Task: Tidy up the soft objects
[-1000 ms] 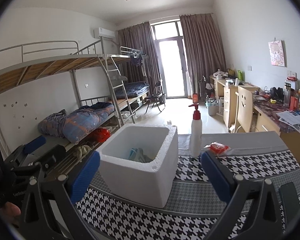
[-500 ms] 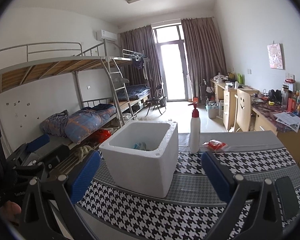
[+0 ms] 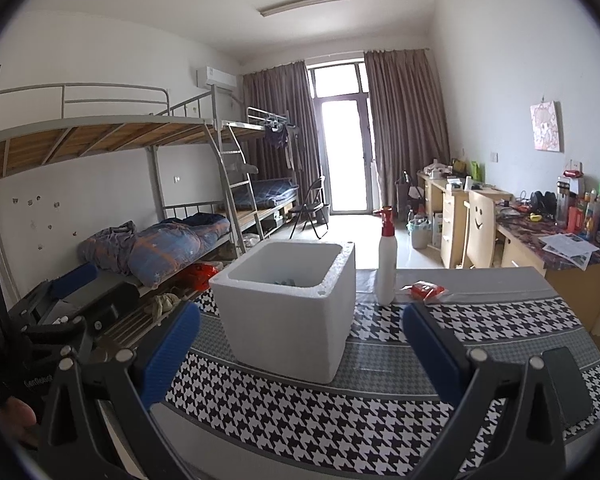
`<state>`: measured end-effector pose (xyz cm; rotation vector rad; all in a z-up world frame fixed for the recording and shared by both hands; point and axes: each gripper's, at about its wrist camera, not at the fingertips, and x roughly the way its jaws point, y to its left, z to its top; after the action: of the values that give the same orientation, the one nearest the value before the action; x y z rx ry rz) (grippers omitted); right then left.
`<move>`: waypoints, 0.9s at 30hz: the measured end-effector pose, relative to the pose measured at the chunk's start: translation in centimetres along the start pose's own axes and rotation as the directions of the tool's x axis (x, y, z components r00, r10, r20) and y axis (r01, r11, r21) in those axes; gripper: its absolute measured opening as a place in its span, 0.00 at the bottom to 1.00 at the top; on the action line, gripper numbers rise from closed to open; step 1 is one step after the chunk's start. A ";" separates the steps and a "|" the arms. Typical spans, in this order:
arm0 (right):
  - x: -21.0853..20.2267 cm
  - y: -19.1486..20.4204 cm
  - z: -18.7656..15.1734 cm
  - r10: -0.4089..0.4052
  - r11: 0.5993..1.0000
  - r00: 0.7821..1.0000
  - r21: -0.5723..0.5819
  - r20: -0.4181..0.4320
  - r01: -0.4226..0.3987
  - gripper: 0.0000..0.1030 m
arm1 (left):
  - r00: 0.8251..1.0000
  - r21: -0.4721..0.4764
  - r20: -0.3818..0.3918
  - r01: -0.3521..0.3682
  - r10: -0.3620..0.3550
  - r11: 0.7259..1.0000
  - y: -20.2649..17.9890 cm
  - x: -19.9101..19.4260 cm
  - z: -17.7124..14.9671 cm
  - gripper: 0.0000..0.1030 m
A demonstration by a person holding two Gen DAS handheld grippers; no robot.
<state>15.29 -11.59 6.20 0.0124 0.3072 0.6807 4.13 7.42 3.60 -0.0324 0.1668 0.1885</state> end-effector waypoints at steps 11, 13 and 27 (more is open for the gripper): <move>-2.8 1.0 -1.4 -0.006 0.999 0.998 -0.037 0.056 0.008 0.99 | 1.000 -0.008 0.003 0.015 -0.015 1.000 -0.3 -1.4 -1.0 0.99; -3.1 1.1 -1.8 -0.008 0.999 0.998 -0.037 0.058 0.011 0.99 | 1.000 -0.011 0.006 0.016 -0.016 1.000 -0.4 -1.8 -1.2 0.99; -5.4 0.9 -4.5 -0.064 0.997 0.991 -0.025 0.120 0.067 0.99 | 1.000 -0.005 0.015 0.017 -0.017 1.000 -1.0 -2.9 -2.9 0.99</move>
<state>9.53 -14.60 3.51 0.0155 0.1822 0.6166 1.06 5.79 1.25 -0.0373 0.1514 0.1723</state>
